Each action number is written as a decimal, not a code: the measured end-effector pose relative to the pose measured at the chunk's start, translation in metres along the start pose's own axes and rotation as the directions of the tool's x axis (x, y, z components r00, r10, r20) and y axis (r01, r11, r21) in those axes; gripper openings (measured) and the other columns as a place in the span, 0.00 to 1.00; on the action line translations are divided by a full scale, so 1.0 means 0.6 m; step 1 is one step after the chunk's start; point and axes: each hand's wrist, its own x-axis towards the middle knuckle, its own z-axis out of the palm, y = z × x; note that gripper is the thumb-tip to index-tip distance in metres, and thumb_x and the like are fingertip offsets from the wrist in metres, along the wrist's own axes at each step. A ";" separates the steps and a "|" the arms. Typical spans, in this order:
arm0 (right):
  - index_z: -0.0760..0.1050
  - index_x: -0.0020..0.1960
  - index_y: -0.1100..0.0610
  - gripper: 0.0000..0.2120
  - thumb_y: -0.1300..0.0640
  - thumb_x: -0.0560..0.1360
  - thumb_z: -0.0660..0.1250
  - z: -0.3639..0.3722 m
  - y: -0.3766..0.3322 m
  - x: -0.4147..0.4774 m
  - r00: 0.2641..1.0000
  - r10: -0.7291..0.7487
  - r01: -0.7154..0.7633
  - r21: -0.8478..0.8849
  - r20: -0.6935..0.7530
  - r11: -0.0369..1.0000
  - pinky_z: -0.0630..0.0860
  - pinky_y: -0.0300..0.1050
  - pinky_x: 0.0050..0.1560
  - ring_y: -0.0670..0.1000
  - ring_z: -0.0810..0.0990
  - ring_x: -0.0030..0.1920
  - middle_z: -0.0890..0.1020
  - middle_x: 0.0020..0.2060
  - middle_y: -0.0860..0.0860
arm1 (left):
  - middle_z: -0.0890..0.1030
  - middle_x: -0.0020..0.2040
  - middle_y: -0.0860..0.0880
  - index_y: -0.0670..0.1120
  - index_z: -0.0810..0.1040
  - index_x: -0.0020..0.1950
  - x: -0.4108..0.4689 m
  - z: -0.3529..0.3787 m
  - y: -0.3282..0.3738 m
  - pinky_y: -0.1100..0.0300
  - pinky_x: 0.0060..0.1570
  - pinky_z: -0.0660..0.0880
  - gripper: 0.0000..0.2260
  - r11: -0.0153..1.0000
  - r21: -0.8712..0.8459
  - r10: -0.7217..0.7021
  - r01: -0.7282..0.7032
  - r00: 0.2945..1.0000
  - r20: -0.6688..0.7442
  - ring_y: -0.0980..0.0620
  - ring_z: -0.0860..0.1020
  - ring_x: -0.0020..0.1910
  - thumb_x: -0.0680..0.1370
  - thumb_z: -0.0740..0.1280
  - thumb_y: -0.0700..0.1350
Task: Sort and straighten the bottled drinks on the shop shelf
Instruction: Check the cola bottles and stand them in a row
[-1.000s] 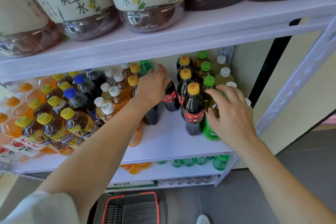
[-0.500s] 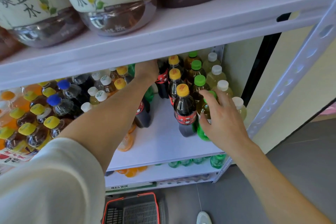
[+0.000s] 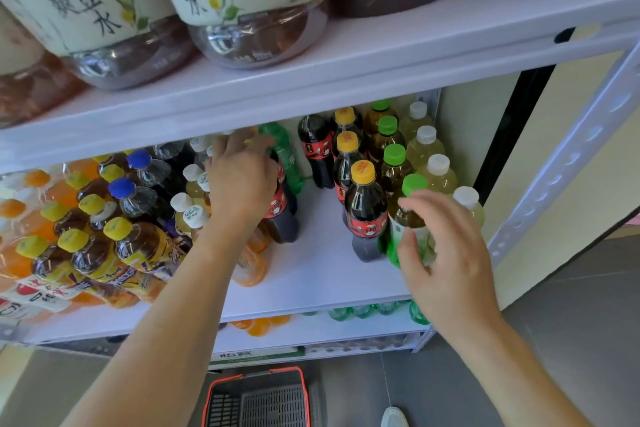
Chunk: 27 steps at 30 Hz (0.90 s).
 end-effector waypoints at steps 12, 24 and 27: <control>0.80 0.51 0.48 0.12 0.65 0.76 0.67 0.093 -0.041 -0.087 0.621 0.529 -0.781 0.513 0.579 0.355 0.79 0.46 0.52 0.47 0.81 0.54 0.83 0.50 0.47 | 0.76 0.43 0.45 0.43 0.76 0.46 -0.087 -0.064 -0.005 0.50 0.35 0.74 0.07 0.987 -0.161 0.057 -0.027 0.981 0.186 0.43 0.76 0.37 0.78 0.68 0.46; 0.82 0.54 0.52 0.10 0.52 0.73 0.69 0.062 -0.082 -0.085 0.482 0.239 -0.866 0.500 0.843 -0.018 0.81 0.47 0.36 0.62 0.84 0.43 0.82 0.50 0.61 | 0.76 0.27 0.54 0.51 0.76 0.39 -0.153 -0.205 -0.065 0.64 0.26 0.70 0.08 0.165 -0.865 -0.591 0.473 0.750 0.297 0.54 0.75 0.26 0.76 0.70 0.49; 0.82 0.52 0.53 0.12 0.50 0.73 0.67 0.039 -0.105 -0.075 0.598 0.240 -0.798 0.596 0.765 0.089 0.81 0.46 0.36 0.61 0.84 0.41 0.84 0.46 0.61 | 0.72 0.25 0.55 0.47 0.73 0.41 -0.169 -0.211 -0.073 0.70 0.19 0.63 0.10 0.074 -0.865 -0.577 0.495 0.729 0.368 0.58 0.69 0.21 0.80 0.66 0.47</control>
